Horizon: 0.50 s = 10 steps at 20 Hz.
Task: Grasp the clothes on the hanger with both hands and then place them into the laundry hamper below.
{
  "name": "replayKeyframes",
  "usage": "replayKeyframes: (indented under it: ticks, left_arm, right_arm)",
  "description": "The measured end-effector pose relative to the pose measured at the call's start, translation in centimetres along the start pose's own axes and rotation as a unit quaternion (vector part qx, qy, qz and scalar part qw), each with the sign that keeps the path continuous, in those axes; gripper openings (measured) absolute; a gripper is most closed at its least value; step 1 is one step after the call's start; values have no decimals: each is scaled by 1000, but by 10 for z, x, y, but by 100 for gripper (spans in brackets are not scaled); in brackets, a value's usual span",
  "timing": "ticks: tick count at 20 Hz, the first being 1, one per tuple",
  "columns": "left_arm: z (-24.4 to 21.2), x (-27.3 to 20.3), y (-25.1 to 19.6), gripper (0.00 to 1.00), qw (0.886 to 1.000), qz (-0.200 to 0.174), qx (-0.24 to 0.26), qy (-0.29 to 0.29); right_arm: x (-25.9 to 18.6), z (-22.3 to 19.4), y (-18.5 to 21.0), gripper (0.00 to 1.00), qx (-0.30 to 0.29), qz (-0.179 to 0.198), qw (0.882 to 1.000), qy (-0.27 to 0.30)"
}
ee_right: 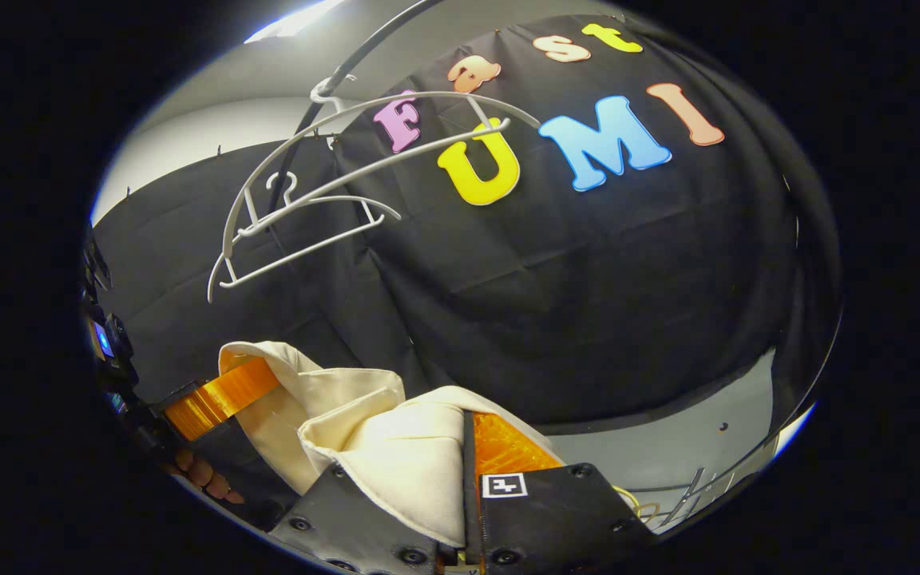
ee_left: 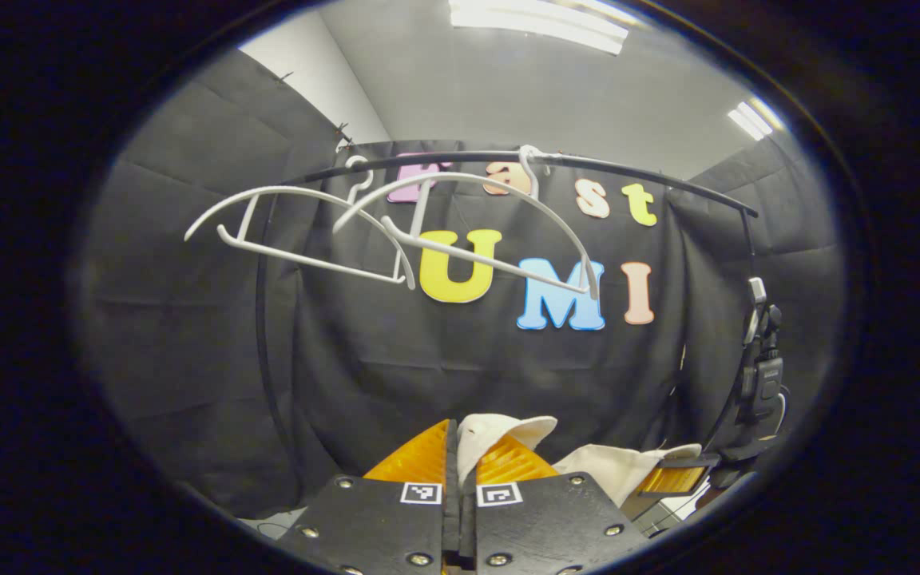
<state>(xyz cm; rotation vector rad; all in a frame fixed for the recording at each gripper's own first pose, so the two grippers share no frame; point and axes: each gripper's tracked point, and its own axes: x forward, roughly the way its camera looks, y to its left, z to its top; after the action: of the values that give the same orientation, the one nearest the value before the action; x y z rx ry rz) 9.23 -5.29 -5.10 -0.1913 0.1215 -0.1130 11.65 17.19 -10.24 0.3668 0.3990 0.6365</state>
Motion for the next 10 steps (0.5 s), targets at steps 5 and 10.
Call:
replayKeyframes:
  ticks: [5, 10]
  left_arm:
    - [-76, 23, 13, 0, 998, 15, -4, 58]
    - [-163, 17, 34, 1, 991, 33, 6, 132]
  right_arm:
    - [4, -63, -25, 6, -12, -41, 998, 39]
    - [15, -118, -48, 8, -28, -82, 993, 82]
